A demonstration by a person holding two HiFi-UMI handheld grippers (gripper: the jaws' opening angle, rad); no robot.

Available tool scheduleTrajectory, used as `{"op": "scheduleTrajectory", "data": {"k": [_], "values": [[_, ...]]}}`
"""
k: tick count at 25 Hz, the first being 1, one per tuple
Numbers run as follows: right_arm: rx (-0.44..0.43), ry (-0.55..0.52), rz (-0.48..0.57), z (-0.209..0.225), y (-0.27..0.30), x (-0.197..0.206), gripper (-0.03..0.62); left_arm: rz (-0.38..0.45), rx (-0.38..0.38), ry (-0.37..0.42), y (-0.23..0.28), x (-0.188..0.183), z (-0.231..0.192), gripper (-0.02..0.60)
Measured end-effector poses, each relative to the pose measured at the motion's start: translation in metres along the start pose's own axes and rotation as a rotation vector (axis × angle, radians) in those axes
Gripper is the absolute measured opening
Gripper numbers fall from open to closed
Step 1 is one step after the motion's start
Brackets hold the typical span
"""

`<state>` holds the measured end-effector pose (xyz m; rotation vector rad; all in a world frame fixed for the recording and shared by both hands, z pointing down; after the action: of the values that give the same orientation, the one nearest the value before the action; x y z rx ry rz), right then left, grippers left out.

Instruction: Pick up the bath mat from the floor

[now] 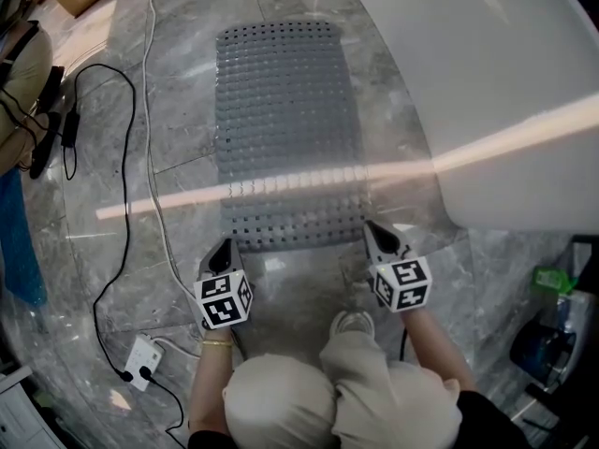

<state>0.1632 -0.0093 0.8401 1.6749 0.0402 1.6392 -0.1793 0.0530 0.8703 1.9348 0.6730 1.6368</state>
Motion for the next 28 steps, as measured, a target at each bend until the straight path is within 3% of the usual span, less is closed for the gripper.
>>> {"op": "scheduleTrajectory", "data": {"k": [3,7,8,10,12,19,28], "values": [[0.001,0.008,-0.019,0.000,0.002,0.003,0.011,-0.004,0.012,-0.003,0.000,0.001,-0.001,0.018],[-0.006,0.016,-0.033,0.001,0.006,0.007,0.018,-0.008,0.013,-0.003,0.004,0.003,-0.003,0.090],[-0.008,0.019,-0.038,0.001,0.007,0.008,0.041,-0.015,0.014,-0.007,0.006,0.005,-0.003,0.107],[-0.017,0.030,-0.052,0.002,0.010,0.011,0.147,-0.031,0.017,-0.014,0.009,0.008,-0.004,0.164],[-0.017,0.040,-0.064,0.004,0.012,0.014,0.166,-0.042,0.015,-0.016,0.012,0.011,-0.004,0.199],[0.010,0.075,-0.100,0.016,0.020,0.025,0.238,-0.070,0.011,-0.039,0.022,0.018,-0.010,0.253],[-0.004,0.114,-0.158,0.024,0.030,0.039,0.279,-0.065,0.038,-0.083,0.027,0.021,-0.013,0.265]]}}
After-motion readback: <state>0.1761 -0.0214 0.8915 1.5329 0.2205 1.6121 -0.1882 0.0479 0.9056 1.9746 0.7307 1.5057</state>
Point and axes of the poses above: the fingertips, and each gripper's own axes: y forward along the fingers, z to its right, x out of its underside, the point moved 9 cm from there along -y, backward along the fingers, and after that the axes turned 8 degrees about z, right-handed, at the moved point
